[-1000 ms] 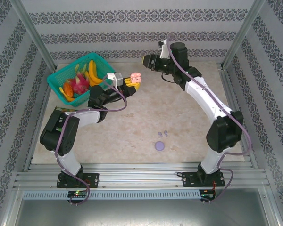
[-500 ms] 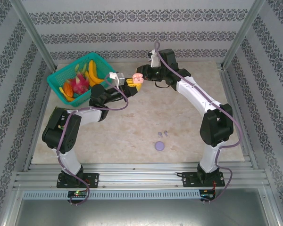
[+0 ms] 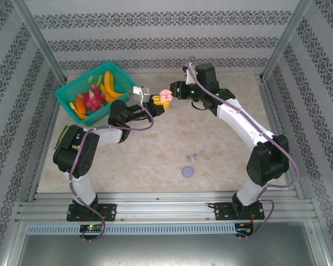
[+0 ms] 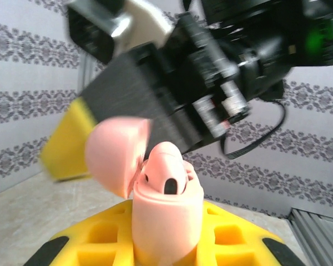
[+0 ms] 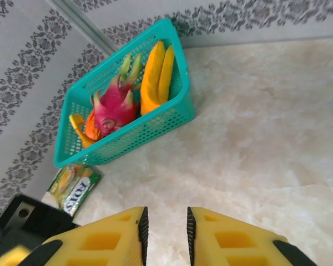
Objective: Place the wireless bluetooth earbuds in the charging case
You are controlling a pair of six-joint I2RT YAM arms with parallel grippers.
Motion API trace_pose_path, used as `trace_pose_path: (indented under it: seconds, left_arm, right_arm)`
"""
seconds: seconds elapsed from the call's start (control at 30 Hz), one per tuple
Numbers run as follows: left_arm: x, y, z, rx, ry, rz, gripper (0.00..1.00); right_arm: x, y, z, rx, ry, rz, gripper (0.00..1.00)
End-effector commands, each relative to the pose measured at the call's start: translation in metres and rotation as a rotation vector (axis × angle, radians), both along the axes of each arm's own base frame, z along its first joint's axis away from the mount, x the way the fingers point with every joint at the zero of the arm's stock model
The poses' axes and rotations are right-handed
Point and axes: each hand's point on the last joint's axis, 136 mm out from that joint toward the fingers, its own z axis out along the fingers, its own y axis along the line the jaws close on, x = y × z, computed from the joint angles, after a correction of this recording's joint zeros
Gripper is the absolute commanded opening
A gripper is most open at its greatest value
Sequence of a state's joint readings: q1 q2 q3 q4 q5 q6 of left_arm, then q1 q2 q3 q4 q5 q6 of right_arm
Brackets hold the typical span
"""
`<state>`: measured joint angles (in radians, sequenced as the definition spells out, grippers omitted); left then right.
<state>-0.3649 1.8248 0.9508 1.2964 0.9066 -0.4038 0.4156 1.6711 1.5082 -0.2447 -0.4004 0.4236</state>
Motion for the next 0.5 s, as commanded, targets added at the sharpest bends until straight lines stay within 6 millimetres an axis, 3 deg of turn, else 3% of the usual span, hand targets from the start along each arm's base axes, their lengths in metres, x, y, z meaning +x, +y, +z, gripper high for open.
trace_pose_path:
  seconds: [0.0,0.3,0.47]
  left_arm:
    - [0.014,0.004,-0.002,-0.025,0.037,0.042,0.0]
    - [0.016,0.004,-0.005,-0.022,0.046,0.044,0.0]
    - [0.027,0.002,-0.021,-0.012,0.138,0.06,0.0]
  right_arm:
    - [-0.02,0.011,0.03,-0.009,-0.108,0.054,0.28]
    - [-0.023,0.009,0.032,-0.012,-0.12,0.041,0.28]
    - [-0.006,-0.031,0.017,-0.008,-0.056,-0.164,0.29]
